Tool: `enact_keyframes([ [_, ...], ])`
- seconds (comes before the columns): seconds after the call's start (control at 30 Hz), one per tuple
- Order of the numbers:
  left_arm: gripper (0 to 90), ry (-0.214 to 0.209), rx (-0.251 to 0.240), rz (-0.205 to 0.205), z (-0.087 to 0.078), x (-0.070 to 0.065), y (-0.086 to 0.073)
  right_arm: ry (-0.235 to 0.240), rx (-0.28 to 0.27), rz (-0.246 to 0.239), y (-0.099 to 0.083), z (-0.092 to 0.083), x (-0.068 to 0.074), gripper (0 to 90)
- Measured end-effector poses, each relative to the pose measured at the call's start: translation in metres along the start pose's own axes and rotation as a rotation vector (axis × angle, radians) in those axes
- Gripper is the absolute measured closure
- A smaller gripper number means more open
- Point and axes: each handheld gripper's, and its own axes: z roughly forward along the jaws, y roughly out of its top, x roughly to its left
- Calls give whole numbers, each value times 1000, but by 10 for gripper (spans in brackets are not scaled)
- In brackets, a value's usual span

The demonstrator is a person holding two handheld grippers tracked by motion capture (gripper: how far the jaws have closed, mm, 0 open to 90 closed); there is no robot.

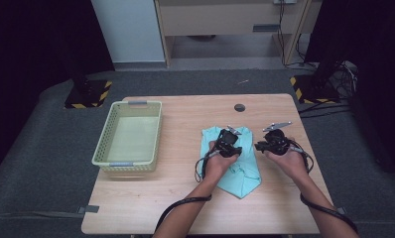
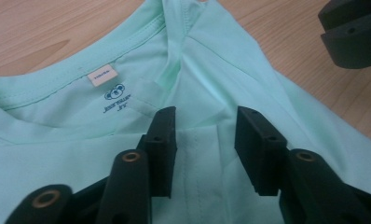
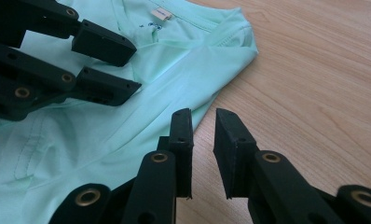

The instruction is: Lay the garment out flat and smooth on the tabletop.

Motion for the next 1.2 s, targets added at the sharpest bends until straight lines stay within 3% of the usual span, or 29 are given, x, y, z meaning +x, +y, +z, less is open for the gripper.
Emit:
enact_keyframes([
  [0.1, 585, 21, -1, 31, 0, -2, -1, 0, 4, 6, -1, 1, 0, 755],
  [0.3, 757, 18, -24, -2, -2, 7, -4, 1, 8, 1, -1, 2, 0, 742],
  [0.43, 836, -8, -33, -32, -4, 12, -5, 0, 7, 9, -1, 1, -2, 732],
  [0.83, 875, -52, -86, -80, -21, 22, -7, -2, 9, 13, 1, 0, -4, 727],
  [1.2, 874, -45, -174, -82, -64, 33, -16, -2, 8, -10, 11, 3, 5, 749],
])
